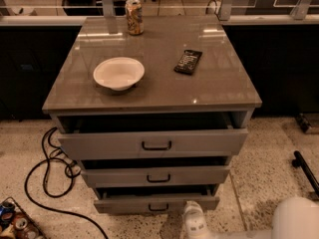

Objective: Close bottom drawer

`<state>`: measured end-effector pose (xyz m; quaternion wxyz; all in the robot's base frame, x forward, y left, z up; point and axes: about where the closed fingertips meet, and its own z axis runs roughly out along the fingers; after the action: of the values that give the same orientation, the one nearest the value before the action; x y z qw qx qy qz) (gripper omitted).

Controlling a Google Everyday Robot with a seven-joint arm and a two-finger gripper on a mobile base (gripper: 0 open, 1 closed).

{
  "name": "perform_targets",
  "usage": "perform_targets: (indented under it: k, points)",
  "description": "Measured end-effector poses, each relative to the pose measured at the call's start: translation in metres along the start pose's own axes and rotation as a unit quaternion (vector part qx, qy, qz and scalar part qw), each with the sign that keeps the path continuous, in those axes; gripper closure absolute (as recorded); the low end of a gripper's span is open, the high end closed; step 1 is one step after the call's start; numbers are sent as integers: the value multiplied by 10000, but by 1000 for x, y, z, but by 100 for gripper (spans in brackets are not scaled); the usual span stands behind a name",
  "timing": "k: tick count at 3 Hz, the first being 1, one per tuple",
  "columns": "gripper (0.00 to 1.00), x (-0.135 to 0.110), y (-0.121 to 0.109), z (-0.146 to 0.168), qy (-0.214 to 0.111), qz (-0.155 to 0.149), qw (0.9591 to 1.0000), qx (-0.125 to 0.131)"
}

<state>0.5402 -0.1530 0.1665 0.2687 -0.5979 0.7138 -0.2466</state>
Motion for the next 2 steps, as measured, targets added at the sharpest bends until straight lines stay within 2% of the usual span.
perform_targets:
  k: [2]
  points:
    - [100, 2, -4, 4, -24, -13, 10000, 39]
